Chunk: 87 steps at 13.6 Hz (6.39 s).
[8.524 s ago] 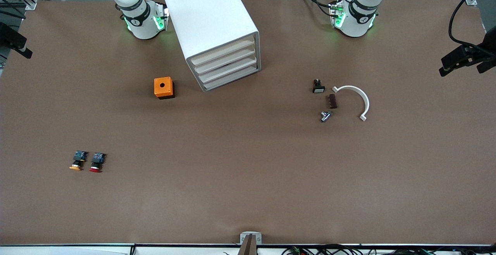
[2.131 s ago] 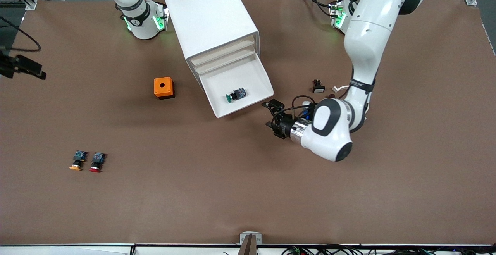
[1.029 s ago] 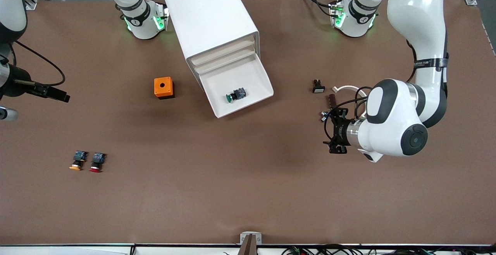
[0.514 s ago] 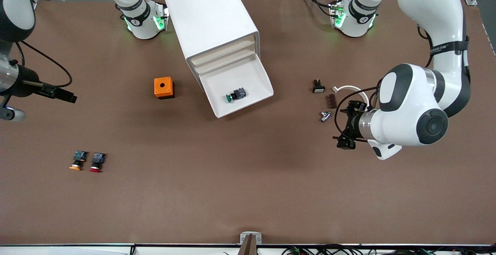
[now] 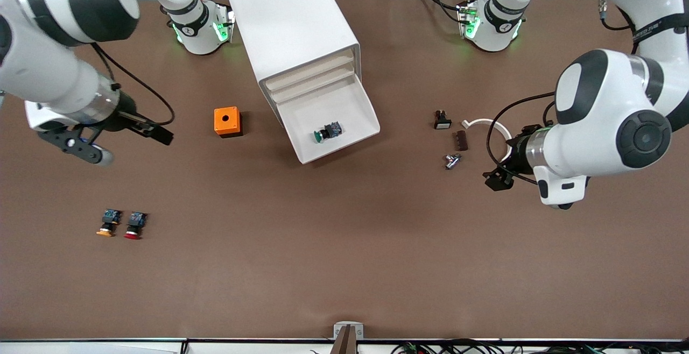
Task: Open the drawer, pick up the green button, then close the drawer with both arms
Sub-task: 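Reach the right gripper into the drawer and grasp the green button, then lift the green button out with the right gripper while the left gripper reaches the drawer, then push the drawer shut with the left gripper while the right gripper carries the button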
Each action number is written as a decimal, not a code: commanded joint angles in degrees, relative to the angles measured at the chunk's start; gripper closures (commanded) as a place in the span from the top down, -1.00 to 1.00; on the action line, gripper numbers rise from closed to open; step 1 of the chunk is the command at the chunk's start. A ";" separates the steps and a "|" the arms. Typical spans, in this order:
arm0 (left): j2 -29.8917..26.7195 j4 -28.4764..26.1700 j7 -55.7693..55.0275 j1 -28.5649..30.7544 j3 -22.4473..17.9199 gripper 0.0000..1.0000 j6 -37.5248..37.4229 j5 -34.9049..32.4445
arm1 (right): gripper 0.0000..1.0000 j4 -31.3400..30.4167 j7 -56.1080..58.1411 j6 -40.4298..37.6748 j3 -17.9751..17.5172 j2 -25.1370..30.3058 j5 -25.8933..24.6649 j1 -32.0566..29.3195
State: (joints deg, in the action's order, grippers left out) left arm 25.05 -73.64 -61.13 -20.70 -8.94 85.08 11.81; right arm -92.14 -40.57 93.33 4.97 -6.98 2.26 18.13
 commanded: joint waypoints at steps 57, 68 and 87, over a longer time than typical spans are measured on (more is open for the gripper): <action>4.38 -11.53 31.07 -6.18 4.98 0.99 22.22 -5.66 | -0.99 4.25 -9.57 15.74 1.01 -18.33 0.73 10.62; 15.81 -11.53 9.27 -20.51 5.16 0.99 42.08 -0.47 | -0.98 -11.48 18.58 36.21 1.01 -18.68 0.82 -2.30; 18.72 -12.67 -12.43 -30.27 14.65 0.99 46.41 9.55 | -0.98 -5.07 34.24 45.10 0.83 -32.92 1.70 -15.23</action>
State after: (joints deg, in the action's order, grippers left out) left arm 43.93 -86.23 -71.13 -49.80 5.47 131.11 20.00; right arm -99.12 -6.09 138.73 6.68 -38.30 3.77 3.73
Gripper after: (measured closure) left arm 0.000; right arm 0.586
